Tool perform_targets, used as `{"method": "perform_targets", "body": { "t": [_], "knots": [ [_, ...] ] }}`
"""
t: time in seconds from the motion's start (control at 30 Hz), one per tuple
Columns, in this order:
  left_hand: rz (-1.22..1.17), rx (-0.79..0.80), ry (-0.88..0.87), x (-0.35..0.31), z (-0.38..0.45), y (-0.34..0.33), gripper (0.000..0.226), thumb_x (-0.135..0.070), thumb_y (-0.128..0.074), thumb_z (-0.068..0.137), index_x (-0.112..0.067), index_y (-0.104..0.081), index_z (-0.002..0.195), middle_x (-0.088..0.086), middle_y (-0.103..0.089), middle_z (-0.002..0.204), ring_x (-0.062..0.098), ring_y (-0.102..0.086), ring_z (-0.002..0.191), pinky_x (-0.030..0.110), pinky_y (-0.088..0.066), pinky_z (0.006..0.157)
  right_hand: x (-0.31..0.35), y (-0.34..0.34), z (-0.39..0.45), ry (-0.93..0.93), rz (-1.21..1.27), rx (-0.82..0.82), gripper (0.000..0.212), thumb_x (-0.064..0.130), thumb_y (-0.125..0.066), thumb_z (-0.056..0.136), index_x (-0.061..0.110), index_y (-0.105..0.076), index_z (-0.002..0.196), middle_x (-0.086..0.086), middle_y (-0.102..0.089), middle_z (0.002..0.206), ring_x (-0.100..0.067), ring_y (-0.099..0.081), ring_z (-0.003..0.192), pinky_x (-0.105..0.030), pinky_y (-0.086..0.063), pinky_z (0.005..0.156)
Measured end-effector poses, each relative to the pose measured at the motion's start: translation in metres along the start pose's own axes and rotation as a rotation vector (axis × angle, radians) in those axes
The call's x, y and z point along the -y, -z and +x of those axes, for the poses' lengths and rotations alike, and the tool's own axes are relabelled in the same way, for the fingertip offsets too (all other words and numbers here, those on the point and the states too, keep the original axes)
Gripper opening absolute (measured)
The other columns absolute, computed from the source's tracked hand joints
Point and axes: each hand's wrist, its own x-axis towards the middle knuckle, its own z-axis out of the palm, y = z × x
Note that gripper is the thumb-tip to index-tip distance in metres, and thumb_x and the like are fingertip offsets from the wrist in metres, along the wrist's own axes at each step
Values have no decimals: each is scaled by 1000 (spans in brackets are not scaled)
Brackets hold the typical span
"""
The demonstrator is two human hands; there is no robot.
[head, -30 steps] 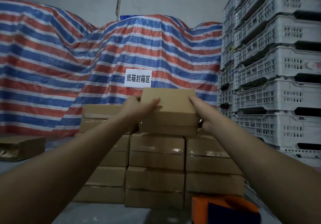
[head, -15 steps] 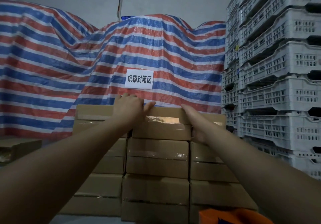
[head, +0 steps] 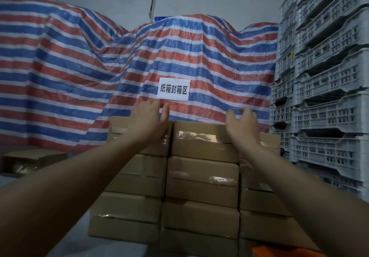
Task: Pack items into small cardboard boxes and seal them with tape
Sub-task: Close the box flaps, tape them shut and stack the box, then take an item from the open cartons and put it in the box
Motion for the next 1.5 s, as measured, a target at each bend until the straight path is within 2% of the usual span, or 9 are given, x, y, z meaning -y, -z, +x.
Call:
{"method": "perform_targets", "body": {
  "t": [0.1,0.2,0.3,0.47,0.63,0.8,0.87,1.17,1.5],
  "knots": [
    [-120,-112,44,27,-1,35,28,-35,-38,104,-17,-60,99,1,-60,93,18,-58,85,43,-52,79,30,-10,-12,324,2,-27,29,30,-52,100,13,-54,123,-3,-55,126,-22,-52,119,-35,-47,100],
    [-206,-185,106,66,-12,60,22,-30,-40,104,-20,-56,92,-2,-56,83,12,-56,76,30,-48,67,65,-40,-38,534,71,69,11,20,-53,100,13,-57,94,0,-61,101,-18,-61,97,-22,-52,72],
    [-197,-217,197,117,-37,71,24,-28,-42,103,-23,-52,82,-2,-54,74,10,-53,67,26,-43,60,93,-82,-78,611,117,239,23,17,-51,100,17,-55,77,1,-64,81,-12,-60,73,-16,-46,55],
    [-63,-94,325,222,-84,76,41,-38,-46,101,-22,-54,65,-6,-56,58,9,-54,53,27,-39,52,128,-173,-139,637,224,479,30,15,-51,97,20,-50,67,2,-55,65,-8,-52,60,-19,-37,54],
    [174,142,555,318,-113,79,67,-58,-26,100,-18,-58,57,-2,-59,56,19,-60,57,32,-49,59,153,-287,-180,511,128,734,23,30,-55,95,24,-49,74,4,-56,78,-11,-52,69,-27,-40,56],
    [473,529,577,406,-154,73,30,-40,-45,101,-19,-65,109,5,-69,110,23,-64,99,31,-48,82,147,-409,-183,380,-64,904,24,44,-51,94,20,-47,96,-2,-55,100,-23,-54,89,-35,-40,69],
    [385,580,674,433,-166,69,46,-37,-55,96,-20,-47,138,5,-59,131,24,-56,119,32,-45,94,146,-461,-185,378,-130,927,29,46,-51,93,19,-48,103,-5,-55,107,-26,-54,94,-35,-42,72],
    [525,289,701,447,-170,56,53,-44,-42,99,-17,-35,145,3,-50,138,19,-48,124,34,-39,103,146,-654,-207,457,-313,951,70,46,-63,87,15,-39,144,-12,-44,144,-34,-46,130,-46,-44,106],
    [556,432,754,445,-169,54,38,-40,-40,99,-22,-39,132,2,-48,128,22,-44,121,39,-36,102,131,-734,-211,512,-525,853,34,24,-53,98,15,-62,129,-11,-62,130,-30,-57,117,-37,-45,102]
  ]
}}
